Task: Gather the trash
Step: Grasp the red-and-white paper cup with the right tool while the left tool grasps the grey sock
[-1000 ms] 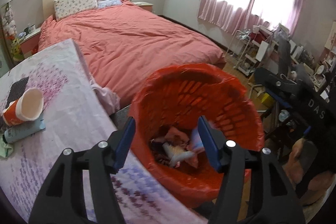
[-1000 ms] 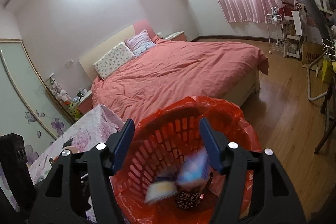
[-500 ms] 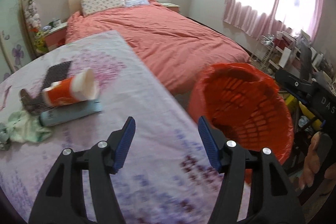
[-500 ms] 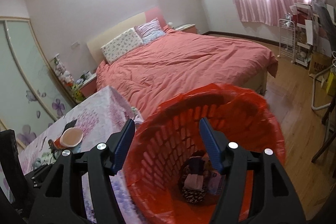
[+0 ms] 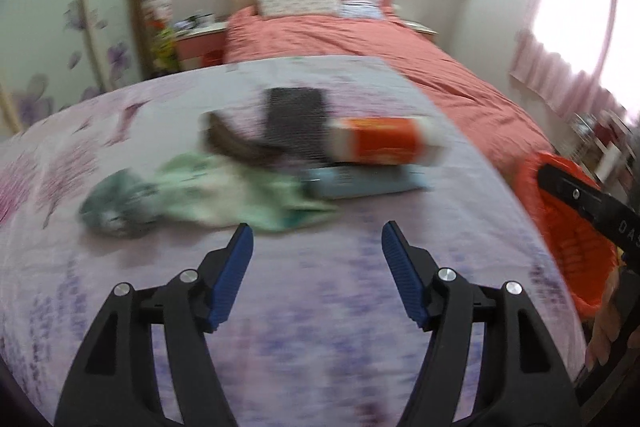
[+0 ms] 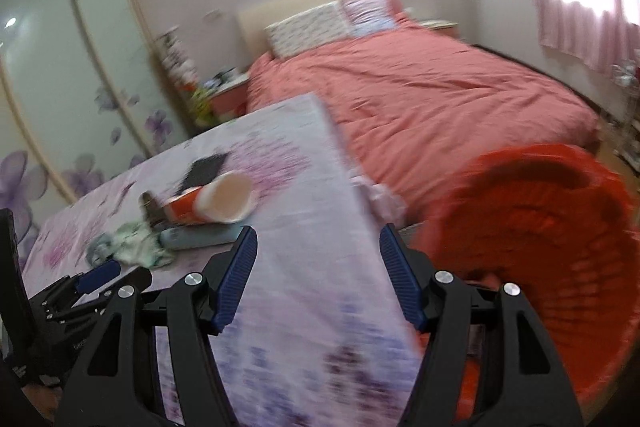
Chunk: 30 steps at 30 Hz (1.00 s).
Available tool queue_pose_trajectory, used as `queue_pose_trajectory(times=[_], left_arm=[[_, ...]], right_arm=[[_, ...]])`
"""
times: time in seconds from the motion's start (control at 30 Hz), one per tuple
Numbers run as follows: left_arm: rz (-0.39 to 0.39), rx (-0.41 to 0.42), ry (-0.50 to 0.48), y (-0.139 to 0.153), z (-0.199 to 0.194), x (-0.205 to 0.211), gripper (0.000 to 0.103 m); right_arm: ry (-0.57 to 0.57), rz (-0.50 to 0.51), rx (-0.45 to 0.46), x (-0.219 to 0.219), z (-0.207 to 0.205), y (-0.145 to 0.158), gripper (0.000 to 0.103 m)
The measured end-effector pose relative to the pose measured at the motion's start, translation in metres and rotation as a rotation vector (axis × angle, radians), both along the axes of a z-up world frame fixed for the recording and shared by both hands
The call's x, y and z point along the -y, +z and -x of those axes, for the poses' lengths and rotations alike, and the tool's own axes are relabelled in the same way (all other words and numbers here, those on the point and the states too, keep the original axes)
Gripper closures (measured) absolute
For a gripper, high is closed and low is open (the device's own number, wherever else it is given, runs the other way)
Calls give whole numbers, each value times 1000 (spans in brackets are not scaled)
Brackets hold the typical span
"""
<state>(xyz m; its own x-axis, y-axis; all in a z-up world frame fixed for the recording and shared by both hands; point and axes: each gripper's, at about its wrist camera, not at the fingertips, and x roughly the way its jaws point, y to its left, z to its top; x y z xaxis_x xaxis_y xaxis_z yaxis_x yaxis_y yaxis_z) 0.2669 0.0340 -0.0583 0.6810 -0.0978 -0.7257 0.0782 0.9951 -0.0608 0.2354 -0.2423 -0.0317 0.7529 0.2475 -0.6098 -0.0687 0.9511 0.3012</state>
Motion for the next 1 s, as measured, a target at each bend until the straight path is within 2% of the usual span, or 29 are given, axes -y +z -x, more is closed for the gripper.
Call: queue_pose_trajectory(times=[0.23,0.47,0.57,0.63,0.7,1.0], left_arm=[[6,-6,149,0,3,-78,35],[5,-19,218,-5,10,-115,34],[8,-23,235,-7,11,-124,34],[9,-22,243,-8,13,-127,34],[14,-22,251,-8,13,-131,34],[30,-23,271,-9,7,-141,34]], right_arm=[[98,-15,-27,-46,-39,-9,39],[157,1,-28,-69,-56,-13,40],[186,1,-42,-78,-54,-14,54],[228,-17,-43,-85,-48,-15,68],[251,-15,-36,-91,-44,-14,72],[219,58,-3,-120,-49,-17,72]])
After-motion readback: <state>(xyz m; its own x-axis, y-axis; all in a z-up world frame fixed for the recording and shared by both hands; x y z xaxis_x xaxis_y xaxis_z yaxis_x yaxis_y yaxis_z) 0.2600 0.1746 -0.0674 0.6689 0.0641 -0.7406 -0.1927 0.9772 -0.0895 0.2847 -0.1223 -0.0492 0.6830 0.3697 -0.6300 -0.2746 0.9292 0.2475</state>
